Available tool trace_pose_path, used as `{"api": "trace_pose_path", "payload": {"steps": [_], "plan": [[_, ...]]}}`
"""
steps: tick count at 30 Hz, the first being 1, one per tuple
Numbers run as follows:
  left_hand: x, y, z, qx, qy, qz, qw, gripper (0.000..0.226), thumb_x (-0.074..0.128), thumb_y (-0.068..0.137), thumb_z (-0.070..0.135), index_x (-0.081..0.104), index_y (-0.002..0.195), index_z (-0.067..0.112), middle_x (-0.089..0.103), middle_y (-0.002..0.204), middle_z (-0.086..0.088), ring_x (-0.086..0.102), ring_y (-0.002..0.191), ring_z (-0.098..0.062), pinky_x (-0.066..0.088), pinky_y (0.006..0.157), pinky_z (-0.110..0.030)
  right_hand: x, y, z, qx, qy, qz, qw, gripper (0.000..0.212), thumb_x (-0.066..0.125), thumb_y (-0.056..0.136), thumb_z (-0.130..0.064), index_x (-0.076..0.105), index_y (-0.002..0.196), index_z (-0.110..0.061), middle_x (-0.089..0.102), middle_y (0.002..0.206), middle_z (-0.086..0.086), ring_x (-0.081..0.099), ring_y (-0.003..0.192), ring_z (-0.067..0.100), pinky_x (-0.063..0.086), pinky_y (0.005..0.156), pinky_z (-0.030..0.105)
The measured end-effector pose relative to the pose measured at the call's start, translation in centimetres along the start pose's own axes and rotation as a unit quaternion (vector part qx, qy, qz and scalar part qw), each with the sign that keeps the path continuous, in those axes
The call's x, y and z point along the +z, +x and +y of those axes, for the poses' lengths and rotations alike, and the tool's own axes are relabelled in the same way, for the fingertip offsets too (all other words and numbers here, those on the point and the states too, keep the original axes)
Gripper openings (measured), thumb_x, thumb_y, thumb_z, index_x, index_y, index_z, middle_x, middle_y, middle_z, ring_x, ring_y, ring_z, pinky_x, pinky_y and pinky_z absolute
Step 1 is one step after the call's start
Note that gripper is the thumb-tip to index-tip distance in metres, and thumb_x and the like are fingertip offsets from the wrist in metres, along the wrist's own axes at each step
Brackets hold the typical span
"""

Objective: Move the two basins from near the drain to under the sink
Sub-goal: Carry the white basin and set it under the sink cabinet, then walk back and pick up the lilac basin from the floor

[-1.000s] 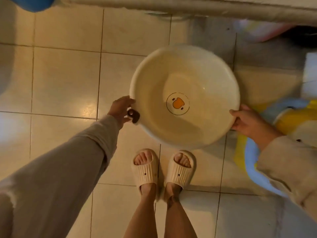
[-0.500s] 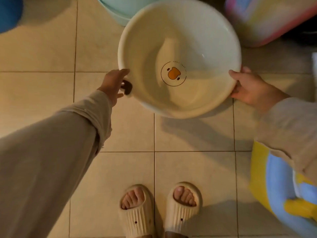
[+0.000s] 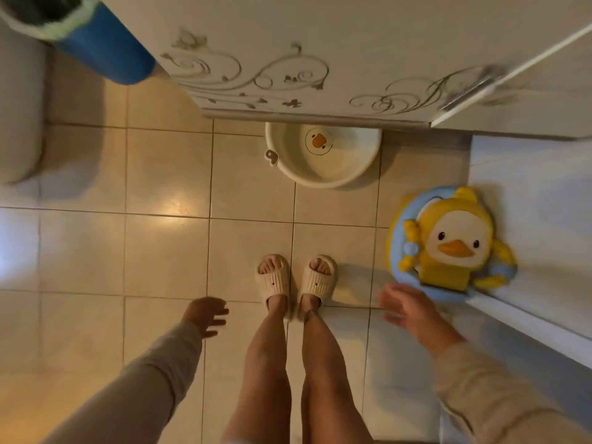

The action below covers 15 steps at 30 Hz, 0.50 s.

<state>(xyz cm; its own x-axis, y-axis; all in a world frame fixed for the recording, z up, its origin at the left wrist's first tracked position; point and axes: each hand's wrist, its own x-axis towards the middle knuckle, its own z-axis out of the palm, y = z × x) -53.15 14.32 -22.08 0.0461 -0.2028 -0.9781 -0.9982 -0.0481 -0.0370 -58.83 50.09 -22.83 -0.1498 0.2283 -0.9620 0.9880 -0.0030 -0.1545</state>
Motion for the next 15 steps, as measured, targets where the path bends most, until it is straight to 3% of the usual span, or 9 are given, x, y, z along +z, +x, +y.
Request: {"api": "trace_pose_path", "payload": {"steps": [5, 9, 13, 15], "plan": [[-1.3, -11.2, -4.7, 0.008, 0.038, -0.020, 0.999, 0.019, 0.043, 0.095, 0.008, 0.053, 0.079, 0.010, 0.057, 0.075, -0.008, 0.051, 0.064, -0.021, 0.033, 0.060, -0.023, -2.2, -13.0, 4.7, 0.009, -0.075, -0.018, 0.997, 0.011, 0.048, 0.095, -0.012, 0.057, 0.101, -0.011, 0.062, 0.086, 0.011, 0.060, 0.075, 0.023, 0.047, 0.063, 0.032], [-2.9, -16.3, -5.6, 0.046, 0.043, -0.026, 0.998, 0.010, 0.042, 0.094, 0.006, 0.053, 0.095, 0.005, 0.058, 0.082, -0.012, 0.050, 0.063, -0.021, 0.033, 0.059, -0.024, -3.1, -19.1, 5.6, 0.003, -0.116, -0.029, 0.993, 0.015, 0.050, 0.094, -0.015, 0.058, 0.105, -0.008, 0.061, 0.098, 0.018, 0.060, 0.086, 0.029, 0.049, 0.065, 0.032], [-4.5, -19.2, -5.7, 0.082, 0.000, 0.002, 0.997, 0.009, 0.047, 0.092, 0.007, 0.055, 0.098, 0.005, 0.059, 0.079, -0.011, 0.051, 0.062, -0.021, 0.036, 0.060, -0.025, -3.4, -22.0, 4.6, -0.027, -0.133, -0.020, 0.991, 0.011, 0.052, 0.092, -0.011, 0.058, 0.100, -0.007, 0.063, 0.091, 0.016, 0.061, 0.078, 0.026, 0.050, 0.062, 0.032], [-5.2, -20.2, -5.6, 0.096, -0.024, 0.013, 0.995, 0.013, 0.048, 0.092, 0.008, 0.057, 0.101, 0.005, 0.061, 0.089, -0.016, 0.053, 0.066, -0.023, 0.039, 0.063, -0.027, -3.4, -22.4, 3.3, -0.044, -0.139, -0.023, 0.989, 0.014, 0.050, 0.094, -0.013, 0.057, 0.105, -0.008, 0.063, 0.097, 0.017, 0.061, 0.079, 0.025, 0.050, 0.060, 0.031]]}}
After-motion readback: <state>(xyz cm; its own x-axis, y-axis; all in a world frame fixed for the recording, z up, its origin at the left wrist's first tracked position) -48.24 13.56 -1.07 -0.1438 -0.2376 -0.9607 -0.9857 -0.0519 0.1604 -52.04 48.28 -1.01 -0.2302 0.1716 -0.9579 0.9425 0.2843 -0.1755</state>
